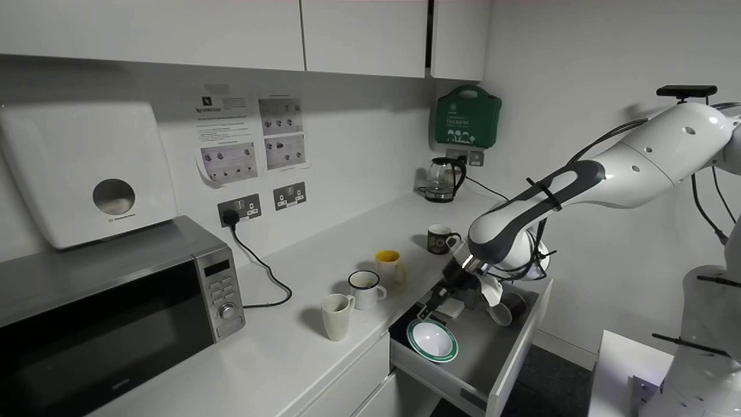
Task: Take the green and white bowl out of the open drawer and place it on the countertop
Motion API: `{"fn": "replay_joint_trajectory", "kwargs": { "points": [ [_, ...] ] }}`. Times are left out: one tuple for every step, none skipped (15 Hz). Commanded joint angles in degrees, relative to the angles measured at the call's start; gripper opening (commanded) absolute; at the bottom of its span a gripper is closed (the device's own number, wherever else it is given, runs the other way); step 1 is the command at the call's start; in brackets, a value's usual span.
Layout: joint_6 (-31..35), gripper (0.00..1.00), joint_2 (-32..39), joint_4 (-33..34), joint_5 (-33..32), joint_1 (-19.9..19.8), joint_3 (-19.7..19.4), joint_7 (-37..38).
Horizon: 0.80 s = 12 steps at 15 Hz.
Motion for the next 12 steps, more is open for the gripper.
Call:
{"fn": "replay_joint_trajectory", "kwargs": {
  "points": [
    [-4.29, 1.00, 2.46, 1.64, 7.63, -1.00, -1.09, -8.50],
    [-5.08, 1.00, 3.03, 1.46, 9.37, -1.13, -1.32, -10.15],
    [-5.77, 1.00, 3.65, 1.36, 10.59, -1.31, -1.51, -11.30],
    [-6.26, 1.00, 4.31, 1.23, 11.56, -1.47, -1.71, -12.31],
    [-6.62, 1.00, 4.96, 1.24, 12.64, -1.71, -1.79, -13.38],
    [-6.89, 1.00, 5.57, 1.30, 13.76, -1.91, -1.86, -14.31],
    [-7.07, 1.00, 6.16, 1.38, 14.63, -1.97, -1.97, -15.09],
    [-7.25, 1.00, 6.63, 1.43, 15.26, -1.99, -2.06, -15.60],
    [-7.63, 1.00, 7.16, 1.62, 16.26, -2.06, -2.12, -16.50],
    [-8.12, 1.00, 7.45, 1.86, 17.82, -2.16, -2.10, -17.92],
    [-8.59, 1.00, 7.73, 2.03, 18.94, -2.23, -2.13, -18.79],
    [-9.57, 1.00, 7.83, 2.29, 20.93, -2.43, -2.16, -20.84]
  ]
}}
